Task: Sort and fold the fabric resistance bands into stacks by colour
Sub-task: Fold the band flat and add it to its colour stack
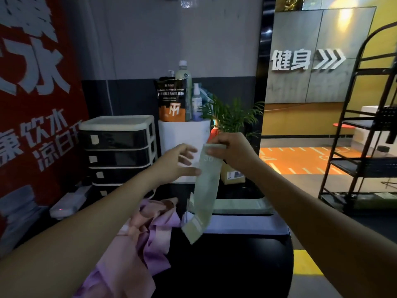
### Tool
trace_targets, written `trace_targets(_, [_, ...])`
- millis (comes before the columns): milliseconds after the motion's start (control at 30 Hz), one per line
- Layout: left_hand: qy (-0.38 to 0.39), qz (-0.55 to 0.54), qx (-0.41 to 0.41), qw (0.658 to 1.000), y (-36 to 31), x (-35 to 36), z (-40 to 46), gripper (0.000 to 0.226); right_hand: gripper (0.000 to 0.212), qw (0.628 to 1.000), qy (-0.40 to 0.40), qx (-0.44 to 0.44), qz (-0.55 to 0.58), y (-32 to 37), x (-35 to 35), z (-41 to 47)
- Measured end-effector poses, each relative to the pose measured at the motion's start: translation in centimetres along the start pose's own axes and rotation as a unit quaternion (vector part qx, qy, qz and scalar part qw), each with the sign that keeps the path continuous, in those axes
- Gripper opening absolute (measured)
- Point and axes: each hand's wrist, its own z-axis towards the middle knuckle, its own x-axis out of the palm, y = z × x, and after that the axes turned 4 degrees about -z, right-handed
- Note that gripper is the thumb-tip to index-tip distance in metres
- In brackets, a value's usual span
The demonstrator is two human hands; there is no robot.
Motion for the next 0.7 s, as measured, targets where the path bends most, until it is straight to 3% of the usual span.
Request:
trace_targets(167, [0.07,-0.148,-0.004,0.987,-3.6,0.0,1.3,0.04,0.011,0.997,-0.025,0.021,0.064,1.2,-0.5,1.3])
trace_targets(367, [0.004,-0.23,0.004,0.973,-5.1,0.5,2.6,0.031,0.028,0.987,-0.053,0.09,0.12,0.7,-1.2,0.9])
trace_targets(467, [-0.044,-0.326,0.0,0.944,-5.9,0.7,3.4,0.023,0.032,0.977,0.03,0.151,0.149,-1.0,-0.7,-0.9])
trace_targets(633, [-0.145,-0.413,-0.031,0.899,-5.1,0.7,4.8,0.018,0.04,0.966,0.147,0.213,-0.01,-5.0,0.3,-3.1])
trace_targets(700, [-0.187,-0.43,-0.055,0.881,-3.6,0.6,5.0,0.016,0.028,0.962,0.159,0.215,-0.052,-6.0,-0.5,-3.5])
